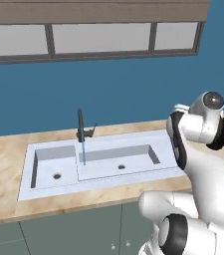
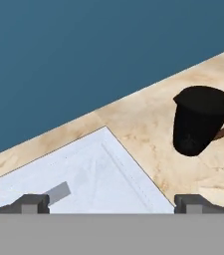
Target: Turn on the sink faucet and place the jug under the water for a few seconds to fill it up.
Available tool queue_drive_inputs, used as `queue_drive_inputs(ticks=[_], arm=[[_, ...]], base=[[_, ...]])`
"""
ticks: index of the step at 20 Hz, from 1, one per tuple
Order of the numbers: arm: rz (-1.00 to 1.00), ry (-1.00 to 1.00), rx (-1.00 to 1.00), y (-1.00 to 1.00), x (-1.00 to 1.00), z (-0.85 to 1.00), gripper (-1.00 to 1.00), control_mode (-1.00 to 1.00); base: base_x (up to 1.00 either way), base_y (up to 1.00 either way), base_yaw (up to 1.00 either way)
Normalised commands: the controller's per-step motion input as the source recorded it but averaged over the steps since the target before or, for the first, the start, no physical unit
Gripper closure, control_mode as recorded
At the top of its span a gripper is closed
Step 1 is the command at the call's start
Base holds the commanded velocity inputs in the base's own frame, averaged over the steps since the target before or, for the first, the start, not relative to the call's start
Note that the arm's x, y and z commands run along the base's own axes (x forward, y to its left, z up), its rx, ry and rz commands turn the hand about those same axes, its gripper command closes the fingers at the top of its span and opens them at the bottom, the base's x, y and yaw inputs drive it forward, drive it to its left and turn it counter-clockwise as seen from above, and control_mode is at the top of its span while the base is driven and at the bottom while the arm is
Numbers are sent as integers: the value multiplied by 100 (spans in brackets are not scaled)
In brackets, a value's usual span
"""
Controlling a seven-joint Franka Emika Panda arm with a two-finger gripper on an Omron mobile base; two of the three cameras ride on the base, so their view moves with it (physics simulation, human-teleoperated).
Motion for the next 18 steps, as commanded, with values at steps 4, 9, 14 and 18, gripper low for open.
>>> queue_drive_inputs(ticks=[4,9,14,18], arm=[[2,-10,-3,-71,-100,0,-100,-100],[4,-12,-4,-86,-98,10,-100,-100],[7,-9,-4,-97,-75,12,-100,-100],[7,-6,-3,-100,-57,0,-100,-100]], base=[[0,0,0],[0,0,0],[0,0,0],[0,0,0]])
